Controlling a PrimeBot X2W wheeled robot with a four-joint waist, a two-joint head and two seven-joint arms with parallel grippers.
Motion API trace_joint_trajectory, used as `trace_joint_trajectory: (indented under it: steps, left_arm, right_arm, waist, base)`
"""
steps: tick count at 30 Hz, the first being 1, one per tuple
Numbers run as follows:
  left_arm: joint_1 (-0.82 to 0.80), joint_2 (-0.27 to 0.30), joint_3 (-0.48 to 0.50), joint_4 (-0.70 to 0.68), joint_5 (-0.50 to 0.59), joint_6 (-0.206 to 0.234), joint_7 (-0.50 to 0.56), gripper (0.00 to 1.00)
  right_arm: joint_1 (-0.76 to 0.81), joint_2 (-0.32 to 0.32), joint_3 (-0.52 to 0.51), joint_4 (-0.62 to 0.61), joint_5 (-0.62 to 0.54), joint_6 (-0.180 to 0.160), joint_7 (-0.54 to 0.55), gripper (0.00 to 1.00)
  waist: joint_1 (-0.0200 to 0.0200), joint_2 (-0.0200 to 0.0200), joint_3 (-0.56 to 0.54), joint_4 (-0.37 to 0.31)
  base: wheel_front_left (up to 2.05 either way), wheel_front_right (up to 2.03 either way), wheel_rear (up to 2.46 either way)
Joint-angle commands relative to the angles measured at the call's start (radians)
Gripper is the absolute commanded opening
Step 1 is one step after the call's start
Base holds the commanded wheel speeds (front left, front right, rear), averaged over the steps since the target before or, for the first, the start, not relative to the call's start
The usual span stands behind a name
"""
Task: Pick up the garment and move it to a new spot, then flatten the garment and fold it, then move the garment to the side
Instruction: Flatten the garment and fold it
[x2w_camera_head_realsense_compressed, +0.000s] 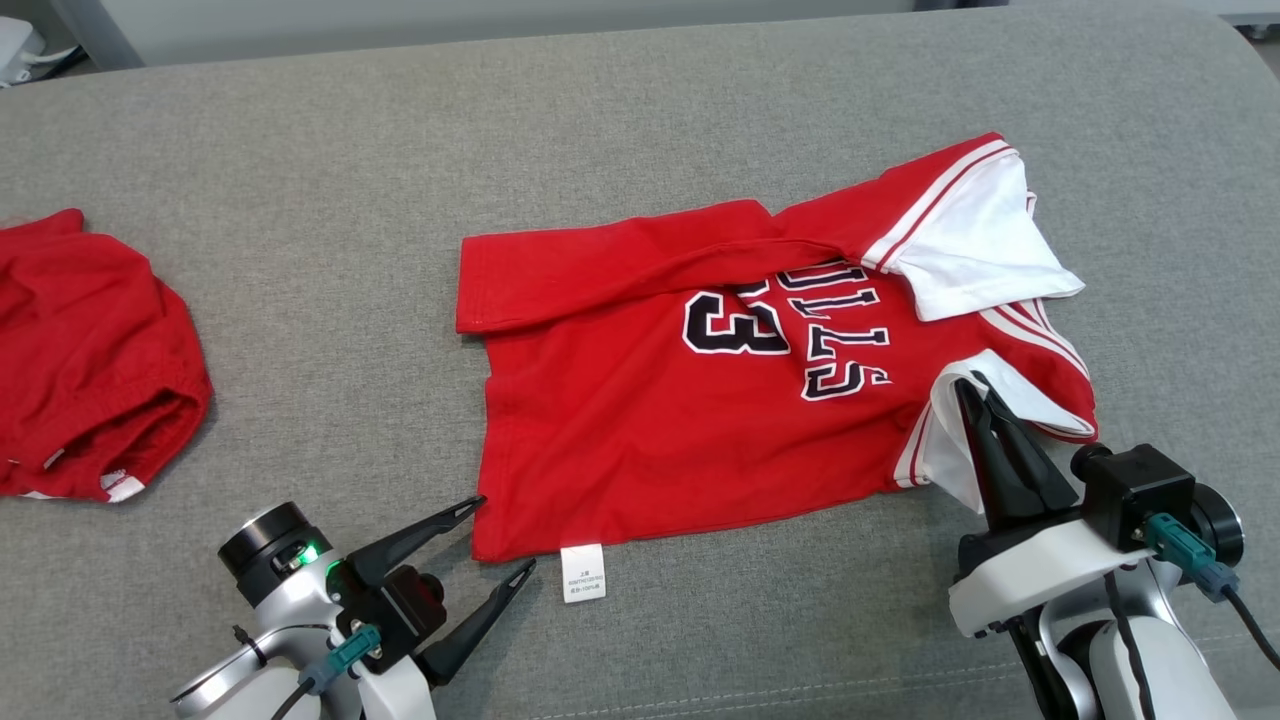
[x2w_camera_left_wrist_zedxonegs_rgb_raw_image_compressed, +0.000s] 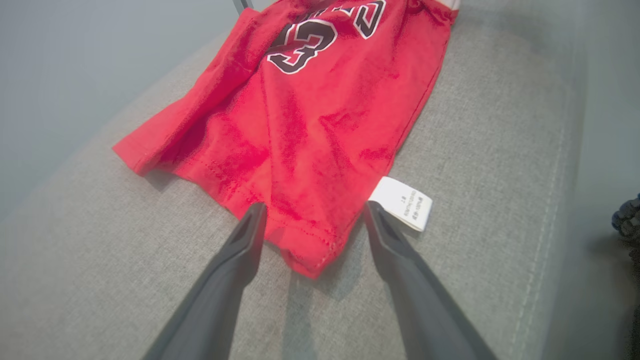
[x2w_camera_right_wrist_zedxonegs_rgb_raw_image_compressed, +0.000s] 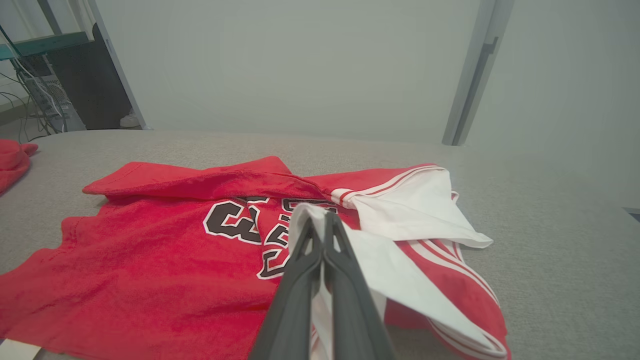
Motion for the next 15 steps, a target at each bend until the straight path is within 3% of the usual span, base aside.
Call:
trace_joint_trajectory:
  steps: [1, 6, 11, 13, 15]
  left_arm:
    - [-0.02, 0.025, 0.047, -0.009, 0.005, 0.0, -0.009, 1.0]
    - [-0.007, 0.018, 0.063, 0.01, 0.022, -0.013, -0.009, 0.97]
    - [0.0, 0.005, 0.081, 0.011, 0.033, -0.022, -0.009, 0.72]
    - [0.005, -0.001, 0.09, 0.011, 0.031, -0.025, -0.009, 0.5]
    - [0.011, -0.004, 0.097, 0.011, 0.029, -0.029, -0.009, 0.54]
  right_arm:
    - [-0.015, -0.007, 0.027, -0.023, 0.01, 0.0, -0.014, 0.0]
    - [-0.011, -0.007, 0.031, -0.023, 0.011, 0.0, -0.021, 0.0]
    - [-0.013, -0.007, 0.035, -0.018, 0.012, 0.0, -0.024, 0.0]
    - [-0.015, -0.007, 0.038, -0.018, 0.013, 0.0, -0.023, 0.0]
    - [-0.017, -0.007, 0.04, -0.019, 0.013, 0.0, -0.022, 0.0]
  waist:
    - [0.0, 0.0, 0.005, -0.003]
    - [0.0, 0.0, 0.013, -0.003]
    - [0.0, 0.0, 0.015, -0.001]
    - [0.0, 0.0, 0.015, -0.001]
    - [0.0, 0.0, 0.016, -0.001]
  base:
    - [0.0, 0.0, 0.0]
    - [0.0, 0.0, 0.0]
    - [0.0, 0.0, 0.0]
    - [0.0, 0.0, 0.0]
    - [0.0, 0.0, 0.0]
